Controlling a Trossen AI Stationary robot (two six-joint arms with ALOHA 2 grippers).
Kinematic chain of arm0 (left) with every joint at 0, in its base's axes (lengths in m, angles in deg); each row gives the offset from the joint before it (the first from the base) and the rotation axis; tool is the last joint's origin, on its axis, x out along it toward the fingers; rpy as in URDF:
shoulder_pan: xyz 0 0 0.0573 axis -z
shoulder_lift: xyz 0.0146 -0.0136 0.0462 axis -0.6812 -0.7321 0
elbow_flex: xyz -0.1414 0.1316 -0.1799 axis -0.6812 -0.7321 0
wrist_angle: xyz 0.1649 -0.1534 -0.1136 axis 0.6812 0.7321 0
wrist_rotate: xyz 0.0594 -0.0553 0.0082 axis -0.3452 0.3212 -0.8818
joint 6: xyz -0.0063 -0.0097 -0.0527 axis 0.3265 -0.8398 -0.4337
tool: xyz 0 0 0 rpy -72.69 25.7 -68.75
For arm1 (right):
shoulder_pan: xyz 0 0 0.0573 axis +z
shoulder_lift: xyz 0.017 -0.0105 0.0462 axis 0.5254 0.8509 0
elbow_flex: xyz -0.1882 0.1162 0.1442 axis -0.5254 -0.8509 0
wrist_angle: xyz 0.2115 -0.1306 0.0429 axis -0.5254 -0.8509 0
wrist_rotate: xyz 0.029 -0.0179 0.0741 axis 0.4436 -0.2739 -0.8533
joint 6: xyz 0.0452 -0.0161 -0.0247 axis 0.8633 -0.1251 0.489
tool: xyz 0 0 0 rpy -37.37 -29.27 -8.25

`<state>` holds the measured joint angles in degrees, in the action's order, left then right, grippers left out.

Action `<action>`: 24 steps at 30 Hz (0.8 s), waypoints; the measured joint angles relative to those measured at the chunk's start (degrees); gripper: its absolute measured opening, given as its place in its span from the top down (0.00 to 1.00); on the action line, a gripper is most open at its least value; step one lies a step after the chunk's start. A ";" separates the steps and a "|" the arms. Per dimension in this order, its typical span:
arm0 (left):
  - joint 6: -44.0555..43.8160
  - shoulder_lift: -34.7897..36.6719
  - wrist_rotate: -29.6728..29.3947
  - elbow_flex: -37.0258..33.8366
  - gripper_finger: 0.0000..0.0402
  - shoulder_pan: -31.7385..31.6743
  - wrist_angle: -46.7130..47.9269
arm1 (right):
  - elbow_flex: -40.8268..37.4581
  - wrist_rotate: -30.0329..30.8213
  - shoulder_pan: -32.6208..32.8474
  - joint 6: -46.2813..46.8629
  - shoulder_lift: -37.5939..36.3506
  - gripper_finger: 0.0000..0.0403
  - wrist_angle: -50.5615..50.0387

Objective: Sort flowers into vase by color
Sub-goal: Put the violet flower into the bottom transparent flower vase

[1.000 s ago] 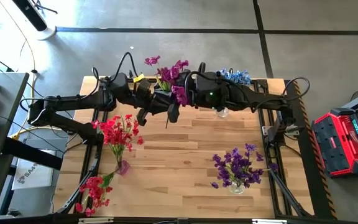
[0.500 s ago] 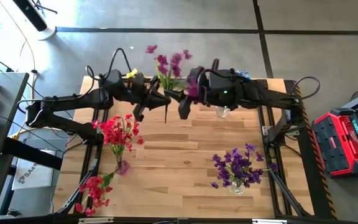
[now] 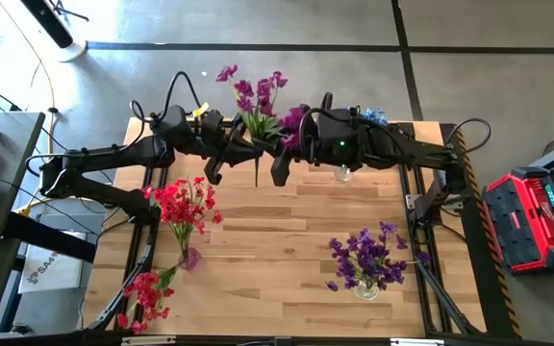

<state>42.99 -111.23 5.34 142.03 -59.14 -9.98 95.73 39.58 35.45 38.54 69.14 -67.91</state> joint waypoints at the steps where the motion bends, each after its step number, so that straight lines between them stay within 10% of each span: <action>1: 0.00 0.00 0.01 0.00 1.00 0.00 0.10 | 0.00 -0.34 -0.03 -0.58 0.00 0.92 0.00; 16: -0.55 0.61 2.59 0.05 0.76 -1.81 9.14 | 0.00 14.36 6.81 10.16 -6.17 0.99 -29.63; 24: -0.61 0.68 2.65 0.04 0.74 -1.84 10.66 | -0.02 27.41 17.75 31.15 -10.77 1.00 -54.26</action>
<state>42.38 -110.55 7.99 142.07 -60.98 0.68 95.71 66.98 53.20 69.70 58.37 -122.16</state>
